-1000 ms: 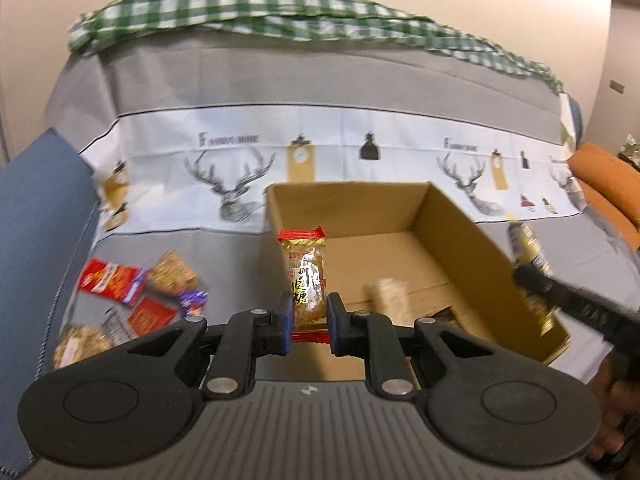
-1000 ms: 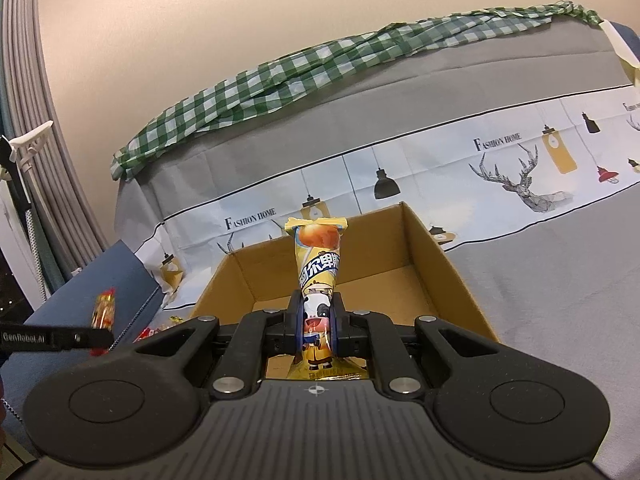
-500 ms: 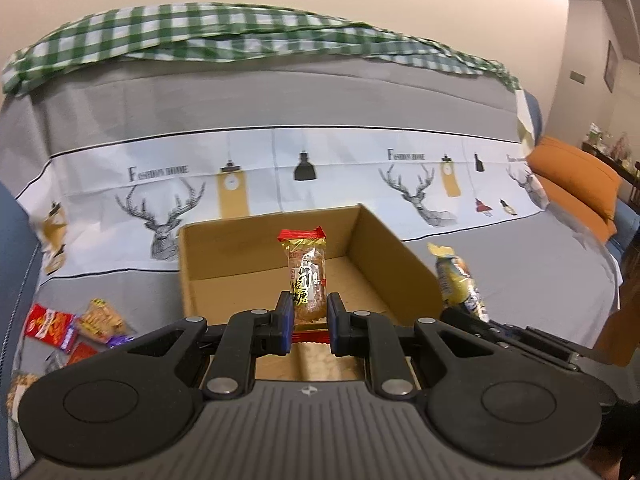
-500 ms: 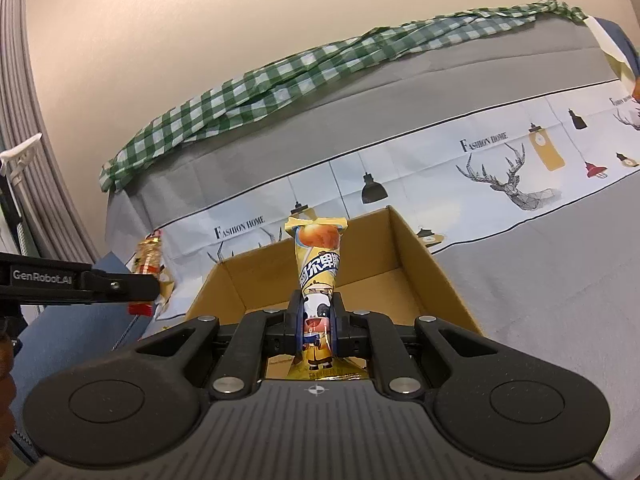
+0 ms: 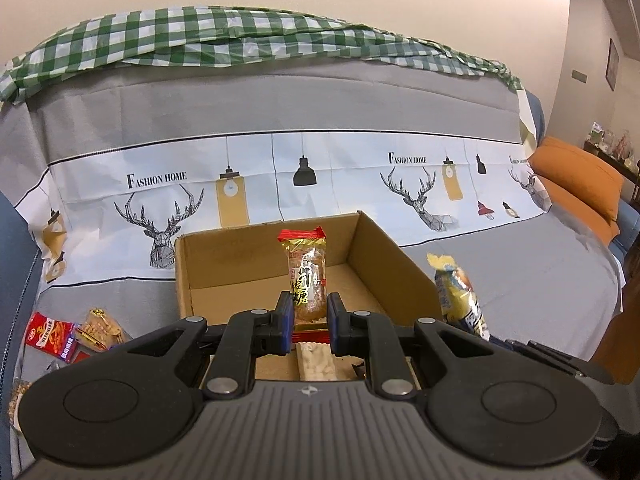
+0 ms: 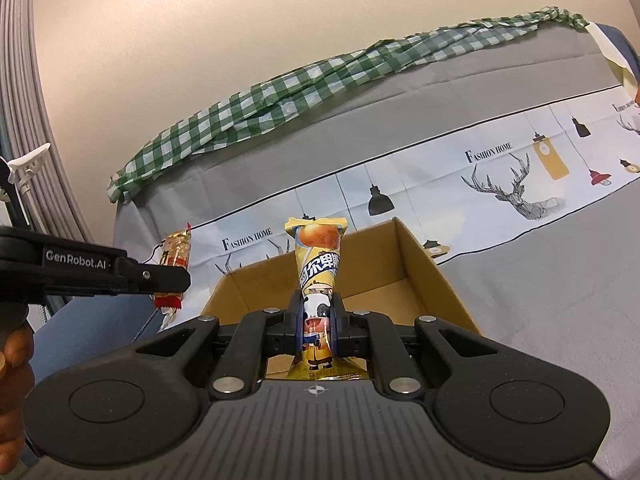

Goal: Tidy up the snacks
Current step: 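Open both tools to drop the yellow snack and red-gold candy into the box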

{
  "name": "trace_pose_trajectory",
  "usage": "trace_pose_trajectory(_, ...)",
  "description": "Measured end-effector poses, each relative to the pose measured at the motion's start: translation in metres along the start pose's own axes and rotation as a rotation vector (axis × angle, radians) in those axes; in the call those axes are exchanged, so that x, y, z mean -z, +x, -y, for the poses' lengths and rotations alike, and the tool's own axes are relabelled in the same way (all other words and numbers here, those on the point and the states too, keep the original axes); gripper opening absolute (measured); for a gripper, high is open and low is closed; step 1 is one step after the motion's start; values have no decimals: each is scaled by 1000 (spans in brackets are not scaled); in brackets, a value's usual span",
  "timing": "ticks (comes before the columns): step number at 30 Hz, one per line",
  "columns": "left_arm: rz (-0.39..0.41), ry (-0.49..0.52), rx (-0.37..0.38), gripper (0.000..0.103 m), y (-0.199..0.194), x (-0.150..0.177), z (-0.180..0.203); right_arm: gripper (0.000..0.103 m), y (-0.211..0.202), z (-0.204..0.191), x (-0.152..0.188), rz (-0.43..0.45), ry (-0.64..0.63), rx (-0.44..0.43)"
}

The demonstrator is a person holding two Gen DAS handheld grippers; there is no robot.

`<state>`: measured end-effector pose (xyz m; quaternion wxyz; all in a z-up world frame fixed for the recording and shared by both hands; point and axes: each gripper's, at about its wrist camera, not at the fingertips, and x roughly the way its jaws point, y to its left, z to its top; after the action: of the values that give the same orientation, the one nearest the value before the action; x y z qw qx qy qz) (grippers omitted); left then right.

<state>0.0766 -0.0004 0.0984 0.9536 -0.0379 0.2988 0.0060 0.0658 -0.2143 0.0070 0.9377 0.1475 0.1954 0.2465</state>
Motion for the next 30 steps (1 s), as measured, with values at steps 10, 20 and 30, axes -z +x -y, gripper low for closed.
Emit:
trace_pose_trajectory(10, 37, -26, 1, 52, -6, -9, -4, 36, 7, -6, 1, -34, -48, -7)
trace_pose_trajectory(20, 113, -9, -44, 52, -31, 25, -16, 57, 4, -5, 0, -20, -45, 13)
trace_pose_trajectory(30, 60, -81, -66, 34, -57, 70, -75, 44, 7, -8, 1, -44, -49, 13)
